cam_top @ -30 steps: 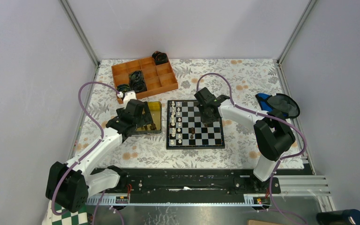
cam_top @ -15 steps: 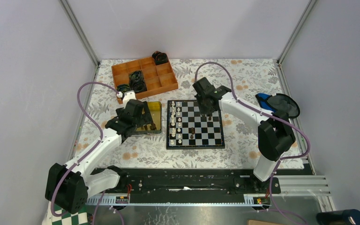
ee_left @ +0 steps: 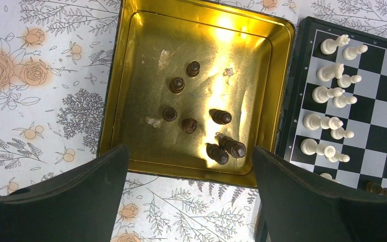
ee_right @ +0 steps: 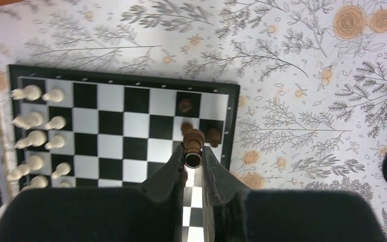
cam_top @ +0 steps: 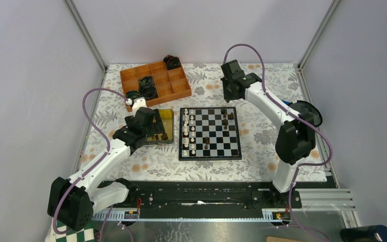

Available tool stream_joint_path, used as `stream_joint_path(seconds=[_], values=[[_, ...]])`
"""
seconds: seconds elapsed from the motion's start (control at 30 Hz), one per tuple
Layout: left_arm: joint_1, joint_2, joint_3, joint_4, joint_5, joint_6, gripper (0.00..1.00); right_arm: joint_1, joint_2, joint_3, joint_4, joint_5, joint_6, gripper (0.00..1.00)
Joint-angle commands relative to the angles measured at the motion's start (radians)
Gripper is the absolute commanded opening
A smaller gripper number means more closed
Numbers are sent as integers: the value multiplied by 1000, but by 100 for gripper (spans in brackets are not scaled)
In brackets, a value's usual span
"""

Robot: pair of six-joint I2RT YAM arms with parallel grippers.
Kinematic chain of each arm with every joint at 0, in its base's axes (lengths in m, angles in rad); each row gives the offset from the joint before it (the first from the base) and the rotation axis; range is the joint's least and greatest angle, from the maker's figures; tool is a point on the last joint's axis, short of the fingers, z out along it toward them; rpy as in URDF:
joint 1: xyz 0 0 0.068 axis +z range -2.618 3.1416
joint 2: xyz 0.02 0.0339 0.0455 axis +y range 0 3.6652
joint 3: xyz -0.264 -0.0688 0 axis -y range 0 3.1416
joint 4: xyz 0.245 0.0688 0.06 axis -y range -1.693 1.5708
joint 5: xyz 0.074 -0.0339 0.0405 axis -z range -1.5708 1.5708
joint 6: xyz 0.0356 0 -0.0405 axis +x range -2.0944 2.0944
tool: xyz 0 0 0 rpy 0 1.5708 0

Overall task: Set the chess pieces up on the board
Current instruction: Place the chess piece on the chessboard.

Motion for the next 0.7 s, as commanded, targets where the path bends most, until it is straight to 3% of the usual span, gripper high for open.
stream_joint_path(seconds=[0.0, 0.67], values=[[-9, 2, 8, 15, -30, 18, 99, -47, 69, 55, -12, 21, -37, 1], [-9, 33, 9, 14, -27, 22, 99, -97, 248, 48, 56, -42, -36, 1]])
